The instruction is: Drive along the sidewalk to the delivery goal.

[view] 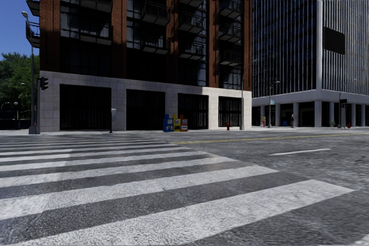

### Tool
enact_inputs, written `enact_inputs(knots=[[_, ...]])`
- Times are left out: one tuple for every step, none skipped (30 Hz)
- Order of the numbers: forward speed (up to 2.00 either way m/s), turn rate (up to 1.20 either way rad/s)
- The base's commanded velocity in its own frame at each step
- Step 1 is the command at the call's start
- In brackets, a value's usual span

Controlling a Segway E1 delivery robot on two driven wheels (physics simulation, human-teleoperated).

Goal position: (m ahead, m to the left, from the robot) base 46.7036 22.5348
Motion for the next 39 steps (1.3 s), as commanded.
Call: enact_inputs(knots=[[1.5,0.21],[1.5,0.21],[1.5,0.31],[1.5,0.42],[1.5,0.49],[1.5,0.52],[1.5,0.53],[1.5,0.53],[1.5,0.53],[1.5,0.53],[1.5,0.53],[1.5,0.53],[1.5,0.53],[1.5,0.53],[1.5,0.53],[1.5,0.53],[1.5,0.53],[1.5,0.44],[1.5,0.28],[1.5,0.23],[1.5,0.21],[1.5,0.21],[1.5,0.21],[1.5,0.21],[1.5,0.21],[1.5,0.21],[1.5,0.21],[1.5,0.21],[1.5,0.21],[1.5,0.21],[1.5,0.21],[1.5,0.21],[1.5,0.21],[1.5,0.21],[1.5,0.21],[1.5,0.21],[1.5,0.21],[1.5,0.21],[1.5,0.21]])
